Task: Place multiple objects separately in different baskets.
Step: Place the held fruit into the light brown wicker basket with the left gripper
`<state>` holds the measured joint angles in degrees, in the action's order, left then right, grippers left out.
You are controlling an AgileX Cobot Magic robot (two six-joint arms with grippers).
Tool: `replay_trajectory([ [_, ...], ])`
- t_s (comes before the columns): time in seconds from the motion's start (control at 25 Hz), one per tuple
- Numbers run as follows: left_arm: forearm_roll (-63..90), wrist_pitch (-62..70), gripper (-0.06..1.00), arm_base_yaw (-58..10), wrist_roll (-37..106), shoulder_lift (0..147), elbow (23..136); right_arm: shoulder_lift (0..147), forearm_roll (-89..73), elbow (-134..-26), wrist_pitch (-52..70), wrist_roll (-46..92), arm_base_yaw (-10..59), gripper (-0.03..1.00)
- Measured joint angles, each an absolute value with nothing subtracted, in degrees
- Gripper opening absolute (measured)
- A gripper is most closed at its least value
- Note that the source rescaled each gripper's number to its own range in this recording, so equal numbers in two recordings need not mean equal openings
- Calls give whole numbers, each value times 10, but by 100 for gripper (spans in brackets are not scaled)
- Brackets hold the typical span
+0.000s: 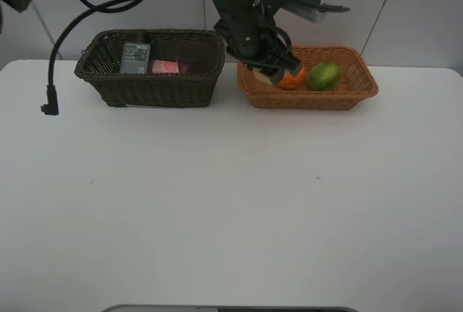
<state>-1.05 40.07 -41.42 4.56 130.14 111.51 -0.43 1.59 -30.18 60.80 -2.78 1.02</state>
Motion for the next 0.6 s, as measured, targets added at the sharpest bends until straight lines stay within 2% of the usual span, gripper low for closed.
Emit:
replay_trajectory([
  [0.16,-10,399,69,-413,46,1347,1172,-4,16,-302,608,-28,10,75],
  [0.6,-10,280,69,-396,46,1400,1180,-4,16,-302,608,-28,10,75],
])
